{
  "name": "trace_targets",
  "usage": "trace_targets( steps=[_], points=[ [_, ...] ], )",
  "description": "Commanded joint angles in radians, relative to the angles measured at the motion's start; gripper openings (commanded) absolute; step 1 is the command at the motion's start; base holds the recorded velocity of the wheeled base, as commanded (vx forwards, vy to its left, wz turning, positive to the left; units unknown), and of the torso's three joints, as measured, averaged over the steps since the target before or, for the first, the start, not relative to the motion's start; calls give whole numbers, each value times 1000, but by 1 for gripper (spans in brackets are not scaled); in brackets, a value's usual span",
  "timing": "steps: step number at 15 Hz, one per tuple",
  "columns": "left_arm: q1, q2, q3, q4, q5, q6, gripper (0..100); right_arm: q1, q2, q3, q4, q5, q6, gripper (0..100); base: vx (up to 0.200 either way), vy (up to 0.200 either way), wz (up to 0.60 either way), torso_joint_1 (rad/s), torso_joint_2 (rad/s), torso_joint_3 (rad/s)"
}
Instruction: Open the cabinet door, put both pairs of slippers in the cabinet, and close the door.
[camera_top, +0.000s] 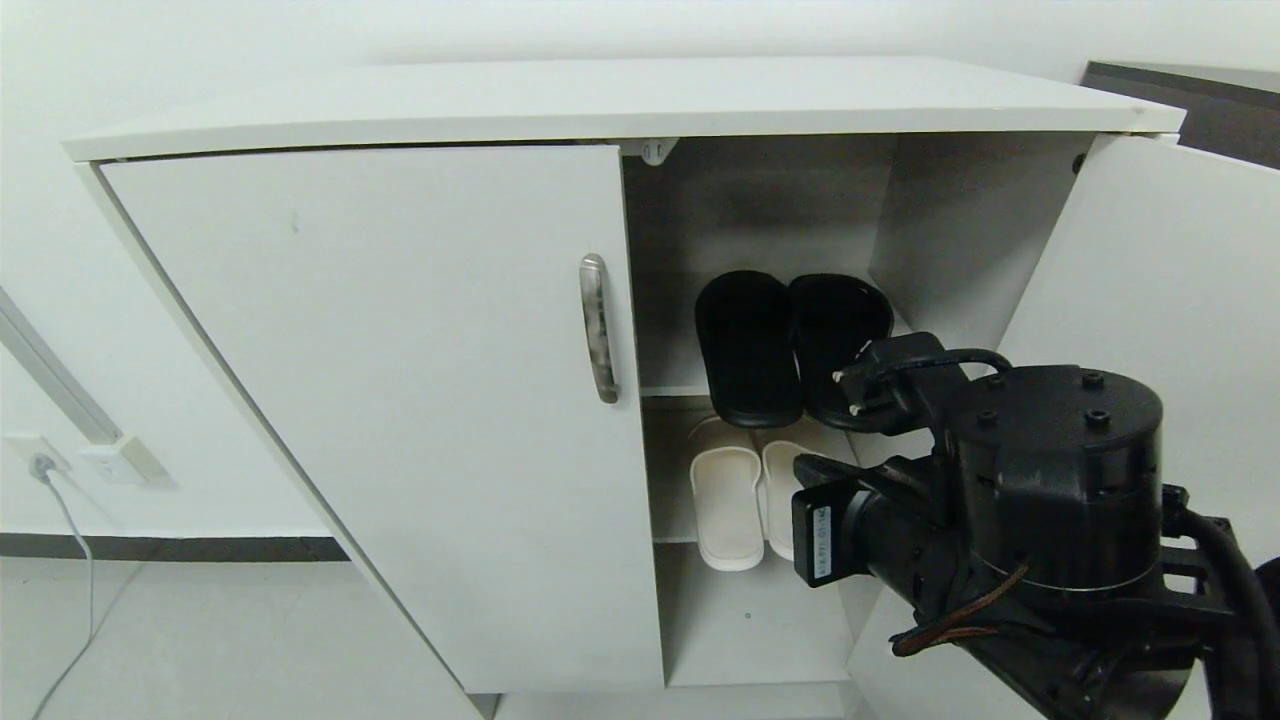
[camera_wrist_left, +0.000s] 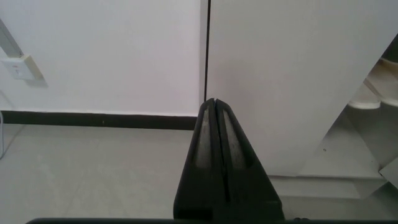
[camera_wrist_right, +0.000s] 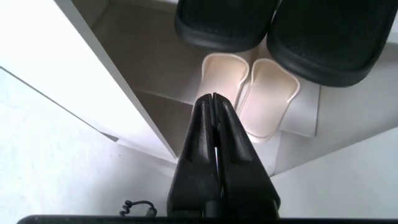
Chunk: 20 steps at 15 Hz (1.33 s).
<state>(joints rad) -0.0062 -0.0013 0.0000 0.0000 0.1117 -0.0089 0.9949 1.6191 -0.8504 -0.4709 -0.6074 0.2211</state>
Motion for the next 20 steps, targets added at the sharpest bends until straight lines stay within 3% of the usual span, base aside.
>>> trace_targets(
  steps=[1, 3, 20],
  points=[
    [0, 1, 0, 0, 0, -2, 0, 1, 15, 4, -3, 0, 0, 0, 0, 0, 0, 0, 0, 0],
    [0, 1, 0, 0, 0, 0, 0, 1, 15, 4, -11, 0, 0, 0, 0, 0, 0, 0, 0, 0],
    [0, 1, 0, 0, 0, -2, 0, -5, 27, 17, -14, 0, 0, 0, -188, 0, 0, 1, 2, 2]
  ],
)
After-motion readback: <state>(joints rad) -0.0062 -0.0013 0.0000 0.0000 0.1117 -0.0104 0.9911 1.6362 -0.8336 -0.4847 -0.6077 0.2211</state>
